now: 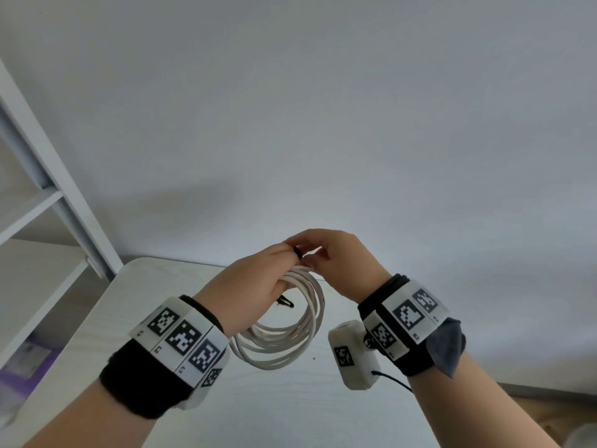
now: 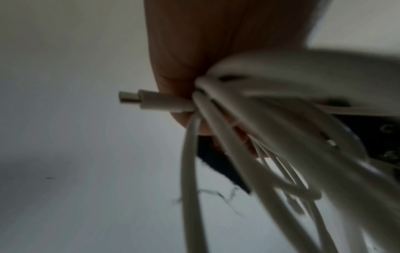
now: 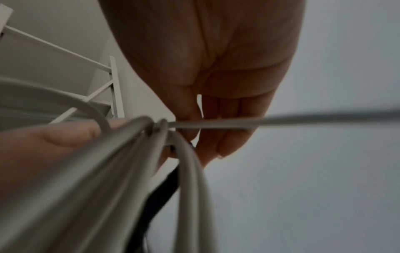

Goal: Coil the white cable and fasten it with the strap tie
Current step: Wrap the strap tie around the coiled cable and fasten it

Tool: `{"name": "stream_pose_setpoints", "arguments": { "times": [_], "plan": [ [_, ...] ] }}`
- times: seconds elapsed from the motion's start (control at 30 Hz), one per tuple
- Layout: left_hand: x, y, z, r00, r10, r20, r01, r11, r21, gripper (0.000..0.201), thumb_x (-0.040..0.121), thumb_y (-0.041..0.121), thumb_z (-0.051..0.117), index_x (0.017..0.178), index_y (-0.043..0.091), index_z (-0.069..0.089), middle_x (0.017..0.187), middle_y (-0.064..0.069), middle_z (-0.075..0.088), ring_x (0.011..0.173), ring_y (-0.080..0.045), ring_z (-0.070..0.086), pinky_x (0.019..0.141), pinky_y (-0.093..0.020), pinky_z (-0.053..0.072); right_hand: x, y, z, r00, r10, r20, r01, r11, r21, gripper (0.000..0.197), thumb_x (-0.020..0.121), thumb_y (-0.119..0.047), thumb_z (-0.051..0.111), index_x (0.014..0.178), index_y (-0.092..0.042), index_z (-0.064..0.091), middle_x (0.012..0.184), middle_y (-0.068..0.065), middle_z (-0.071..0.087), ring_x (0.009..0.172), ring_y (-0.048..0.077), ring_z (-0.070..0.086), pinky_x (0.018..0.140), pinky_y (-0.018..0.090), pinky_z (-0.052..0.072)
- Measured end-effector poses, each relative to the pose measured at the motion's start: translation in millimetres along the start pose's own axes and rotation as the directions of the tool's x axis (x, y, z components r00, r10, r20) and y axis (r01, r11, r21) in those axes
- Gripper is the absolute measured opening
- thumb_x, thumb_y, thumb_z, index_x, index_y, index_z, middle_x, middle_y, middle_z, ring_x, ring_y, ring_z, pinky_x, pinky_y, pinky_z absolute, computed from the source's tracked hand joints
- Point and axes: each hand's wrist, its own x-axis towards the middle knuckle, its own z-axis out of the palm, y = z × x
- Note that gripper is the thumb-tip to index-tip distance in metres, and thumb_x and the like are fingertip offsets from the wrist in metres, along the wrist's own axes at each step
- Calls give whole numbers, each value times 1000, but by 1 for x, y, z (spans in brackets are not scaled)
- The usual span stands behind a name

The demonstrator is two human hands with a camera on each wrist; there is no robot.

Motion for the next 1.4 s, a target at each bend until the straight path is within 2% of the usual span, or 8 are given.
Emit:
{"name": "stream_pose_setpoints", "arguments": {
  "times": [0.13, 0.43, 0.63, 0.73, 0.93, 1.07, 1.23, 1.4],
  "plan": [
    [0, -1, 3, 999, 4, 43, -4, 1000, -2, 7, 92, 15, 47, 93, 16, 54, 95, 20, 41, 85, -15, 56, 75, -31, 46, 3, 7, 1, 1000, 17, -27, -17, 1000, -19, 23, 80, -7, 61, 94, -22, 70, 88, -8, 70, 61, -3, 56, 66, 5, 43],
    [-5, -5, 6, 998, -45, 43, 45, 999, -11, 14, 94, 21, 47, 104, 18, 55, 133, 6, 43, 105, -18, 56, 89, -35, 44, -3, 9, -2, 957, 85, -278, -51, 991, 127, 21, 84, -7, 56, 84, -21, 71, 78, -8, 68, 66, 5, 64, 68, 11, 48],
    [-3, -1, 6, 999, -46, 25, 48, 996, -74, 10, 93, 16, 47, 99, 22, 53, 107, 11, 47, 95, -13, 52, 80, -25, 40, -6, 0, 7, 980, 62, -187, -29, 984, 174, 18, 81, -5, 60, 84, -17, 73, 75, -4, 71, 71, 10, 68, 72, 18, 54],
    [-3, -3, 4, 998, -65, 13, 66, 995, -69, 6, 94, 18, 46, 94, 15, 52, 87, -1, 58, 78, -17, 53, 68, -30, 40, -7, -1, 6, 986, 50, -159, -21, 984, 179, 16, 80, -5, 60, 87, -15, 70, 74, -7, 70, 71, 4, 66, 71, 14, 52],
    [-4, -6, 4, 997, -76, -13, 75, 994, -84, 14, 94, 22, 45, 94, 10, 53, 75, -3, 58, 60, -8, 46, 57, -21, 34, -10, -2, 4, 980, 46, -196, -5, 978, 207, 19, 79, -13, 65, 96, -21, 62, 83, -7, 67, 81, 12, 66, 78, 23, 52],
    [-3, -9, 3, 989, -99, -114, 91, 993, -72, 11, 94, 17, 47, 84, 22, 46, 67, 12, 48, 60, -3, 46, 54, -16, 32, -24, -7, 9, 904, -114, -412, 173, 979, 107, 18, 74, -17, 68, 87, -24, 58, 86, -7, 58, 81, 7, 55, 74, 11, 42],
    [1, -17, 5, 969, -139, -205, 133, 990, -39, 7, 93, 11, 44, 92, 16, 49, 73, 3, 53, 67, -15, 50, 55, -19, 32, -33, -3, 29, 880, -242, -408, 149, 958, -246, 2, 71, -31, 63, 72, -31, 65, 103, -7, 52, 96, 19, 46, 83, 32, 36],
    [2, -21, 6, 944, -208, -257, 206, 978, -37, 9, 94, 12, 42, 93, 10, 50, 69, 2, 49, 60, -10, 45, 52, -21, 31, -38, -4, 31, 851, -243, -466, 129, 956, -263, 13, 69, -41, 63, 66, -29, 60, 112, -6, 52, 108, 19, 40, 85, 28, 26]
  ]
}}
